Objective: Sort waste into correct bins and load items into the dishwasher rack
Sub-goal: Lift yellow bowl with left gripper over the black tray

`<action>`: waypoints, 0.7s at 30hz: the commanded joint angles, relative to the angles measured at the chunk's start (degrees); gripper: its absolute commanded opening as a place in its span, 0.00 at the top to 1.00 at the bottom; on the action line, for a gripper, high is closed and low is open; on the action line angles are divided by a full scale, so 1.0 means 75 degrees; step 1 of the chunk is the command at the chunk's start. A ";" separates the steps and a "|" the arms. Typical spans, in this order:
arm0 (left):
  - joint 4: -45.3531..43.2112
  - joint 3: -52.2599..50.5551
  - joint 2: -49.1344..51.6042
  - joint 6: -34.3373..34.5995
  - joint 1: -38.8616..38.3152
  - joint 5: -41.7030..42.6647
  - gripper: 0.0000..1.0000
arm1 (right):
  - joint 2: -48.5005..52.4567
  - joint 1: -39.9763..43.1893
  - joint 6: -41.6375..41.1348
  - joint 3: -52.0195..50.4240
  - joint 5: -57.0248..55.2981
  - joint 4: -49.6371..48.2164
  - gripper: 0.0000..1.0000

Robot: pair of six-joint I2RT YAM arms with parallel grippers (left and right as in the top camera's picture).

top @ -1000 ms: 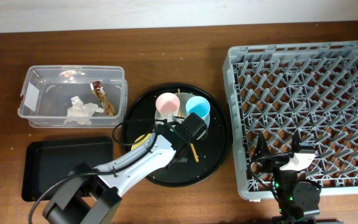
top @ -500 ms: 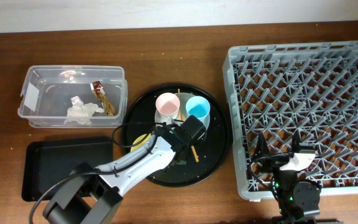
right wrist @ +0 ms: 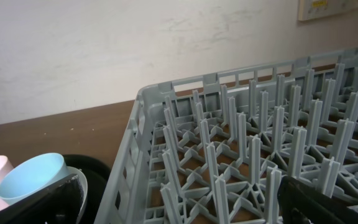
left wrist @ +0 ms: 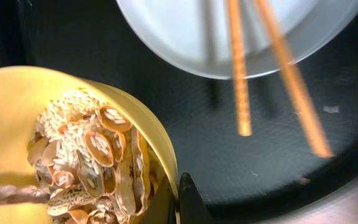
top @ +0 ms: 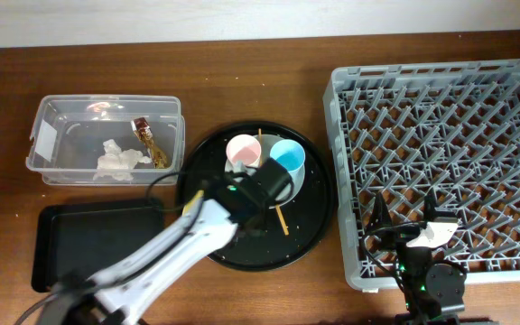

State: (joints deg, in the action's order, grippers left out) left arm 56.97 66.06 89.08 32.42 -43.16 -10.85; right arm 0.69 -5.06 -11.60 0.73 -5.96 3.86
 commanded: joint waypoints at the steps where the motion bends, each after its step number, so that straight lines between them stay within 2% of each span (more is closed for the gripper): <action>1: 0.0399 0.0309 -0.1116 -0.0740 0.0874 0.1093 1.00 | -0.0044 0.0041 0.0023 -0.0055 -0.0035 0.0032 0.02; 2: 0.0653 0.0309 -0.1559 -0.1148 0.1754 0.1708 1.00 | -0.0044 0.0041 0.0020 -0.0055 -0.0035 0.0032 0.02; 5: 0.0868 0.0309 -0.1941 -0.1792 0.2955 0.2585 1.00 | -0.0044 0.0041 0.0020 -0.0055 -0.0035 0.0032 0.02; 7: 0.1070 0.0309 -0.2165 -0.2518 0.4162 0.3611 1.00 | -0.0044 0.0041 0.0020 -0.0055 -0.0035 0.0032 0.02; 13: 0.1358 0.0306 -0.2296 -0.3934 0.6677 0.5706 1.00 | -0.0044 0.0041 0.0020 -0.0055 -0.0035 0.0032 0.02; 16: 0.1443 0.0306 -0.2296 -0.4199 0.7732 0.6000 1.00 | -0.0044 0.0041 0.0020 -0.0055 -0.0035 0.0032 0.02; 21: 0.1463 0.0306 -0.2296 -0.4366 0.8816 0.6000 1.00 | -0.0044 0.0041 0.0020 -0.0055 -0.0035 0.0032 0.02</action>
State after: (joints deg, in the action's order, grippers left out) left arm 67.96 67.46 72.93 2.46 19.00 31.40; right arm 0.69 -5.06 -11.62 0.73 -5.96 3.86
